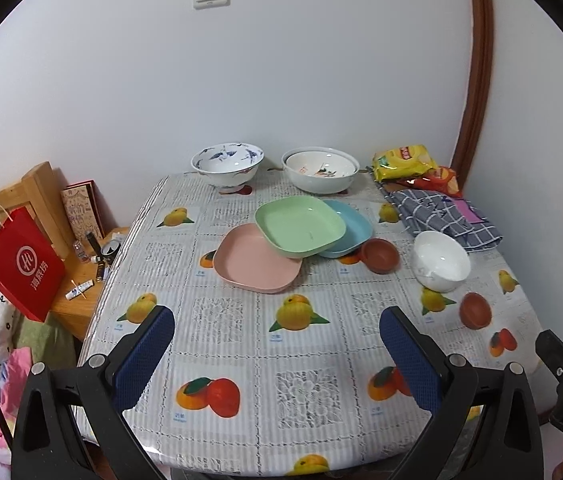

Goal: Organize plates and bowls
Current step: 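Move both grippers toward the rim of the green plate on the stack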

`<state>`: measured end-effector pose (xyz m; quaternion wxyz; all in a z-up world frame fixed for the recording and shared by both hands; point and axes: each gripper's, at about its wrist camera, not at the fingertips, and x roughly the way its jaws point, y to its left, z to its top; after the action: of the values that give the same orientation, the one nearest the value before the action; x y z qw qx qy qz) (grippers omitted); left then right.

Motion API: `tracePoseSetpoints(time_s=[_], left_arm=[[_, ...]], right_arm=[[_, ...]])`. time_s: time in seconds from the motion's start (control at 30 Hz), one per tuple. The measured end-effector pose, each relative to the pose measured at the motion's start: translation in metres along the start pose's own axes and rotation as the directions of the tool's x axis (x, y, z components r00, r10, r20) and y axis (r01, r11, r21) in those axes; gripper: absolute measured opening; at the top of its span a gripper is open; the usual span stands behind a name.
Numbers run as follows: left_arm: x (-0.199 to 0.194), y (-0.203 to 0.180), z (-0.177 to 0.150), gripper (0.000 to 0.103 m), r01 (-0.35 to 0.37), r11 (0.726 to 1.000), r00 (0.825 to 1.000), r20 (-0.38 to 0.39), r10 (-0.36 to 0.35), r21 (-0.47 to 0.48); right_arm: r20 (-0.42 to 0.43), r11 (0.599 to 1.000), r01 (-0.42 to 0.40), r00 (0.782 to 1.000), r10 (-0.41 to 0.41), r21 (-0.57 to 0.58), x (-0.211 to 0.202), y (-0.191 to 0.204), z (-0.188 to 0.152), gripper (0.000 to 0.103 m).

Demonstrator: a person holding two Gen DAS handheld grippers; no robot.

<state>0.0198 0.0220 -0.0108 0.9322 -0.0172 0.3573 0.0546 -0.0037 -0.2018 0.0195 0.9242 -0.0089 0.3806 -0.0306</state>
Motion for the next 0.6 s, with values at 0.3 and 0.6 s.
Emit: tracePoseSetpoints(time_s=[0.3,0.6], left_arm=[[0.037,0.014,0.001,0.103,-0.002,0.999,0.999,-0.053,0.000,-0.037],[0.061,0.020,0.013,0.103,0.004,0.999,1.000,-0.021,-0.005,-0.044]], right_arm=[[-0.025,1.000,-0.030,0.999,0.030,-0.008,0.023,0.010,0.007,0.103],[-0.039,0.999,-0.042,0.998,0.042,0.002,0.054,0.015,0.024,0.103]])
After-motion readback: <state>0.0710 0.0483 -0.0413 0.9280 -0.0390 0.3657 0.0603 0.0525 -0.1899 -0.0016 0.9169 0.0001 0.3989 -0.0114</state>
